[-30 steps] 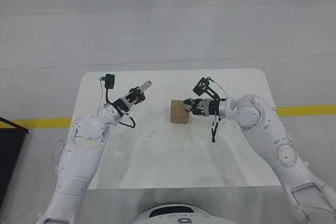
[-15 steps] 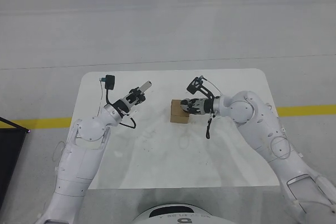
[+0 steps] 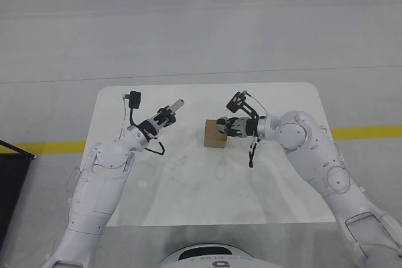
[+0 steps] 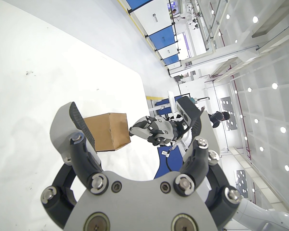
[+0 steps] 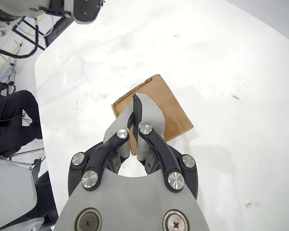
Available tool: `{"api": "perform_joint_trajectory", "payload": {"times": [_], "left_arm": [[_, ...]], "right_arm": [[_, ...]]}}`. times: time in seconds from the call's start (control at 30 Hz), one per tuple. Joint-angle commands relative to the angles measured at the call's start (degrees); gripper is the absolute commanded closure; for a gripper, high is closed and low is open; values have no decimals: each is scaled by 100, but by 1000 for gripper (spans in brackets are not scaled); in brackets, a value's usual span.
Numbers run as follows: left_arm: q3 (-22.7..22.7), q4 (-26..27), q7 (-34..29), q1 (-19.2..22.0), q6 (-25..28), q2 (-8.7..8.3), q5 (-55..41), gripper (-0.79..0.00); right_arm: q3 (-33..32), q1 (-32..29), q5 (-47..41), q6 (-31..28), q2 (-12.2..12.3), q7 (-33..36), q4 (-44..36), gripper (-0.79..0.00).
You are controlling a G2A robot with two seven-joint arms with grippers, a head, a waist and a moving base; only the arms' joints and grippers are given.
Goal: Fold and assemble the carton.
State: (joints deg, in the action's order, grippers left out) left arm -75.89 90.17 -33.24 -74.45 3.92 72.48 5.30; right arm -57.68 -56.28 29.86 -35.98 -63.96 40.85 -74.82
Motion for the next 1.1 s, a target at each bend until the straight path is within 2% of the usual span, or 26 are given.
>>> {"api": "perform_joint_trajectory", "payload": {"times": [0.0,0.07,0.1,0.33,0.43,0.5,0.73,0.9,1.07], "left_arm": [[30,-35,-4,19,-3,-2,3,-785],[56,-57,-18,33,-8,-4,6,-785],[73,-72,-21,46,-15,-5,13,-785],[118,-88,-41,86,-57,-18,31,-785],[130,-85,-51,91,-52,-25,37,-785],[126,-94,-58,87,-43,-32,31,-785],[28,-125,-72,13,-13,-66,-14,-785],[28,-189,-40,21,-99,-83,74,-785],[125,-421,35,254,-169,-67,88,-785]], "right_arm": [[-226,-127,-164,-7,47,-185,15,0],[-372,-153,-250,273,71,-225,147,0],[-417,-131,-268,650,69,-222,236,0],[116,336,-496,1211,-89,583,624,0],[412,473,-494,1011,-161,853,595,0],[464,536,-496,998,-189,768,644,0],[608,683,-352,1559,-269,653,880,0],[879,756,-320,1215,-344,805,735,0],[727,705,-278,1091,-308,551,781,0]]}}
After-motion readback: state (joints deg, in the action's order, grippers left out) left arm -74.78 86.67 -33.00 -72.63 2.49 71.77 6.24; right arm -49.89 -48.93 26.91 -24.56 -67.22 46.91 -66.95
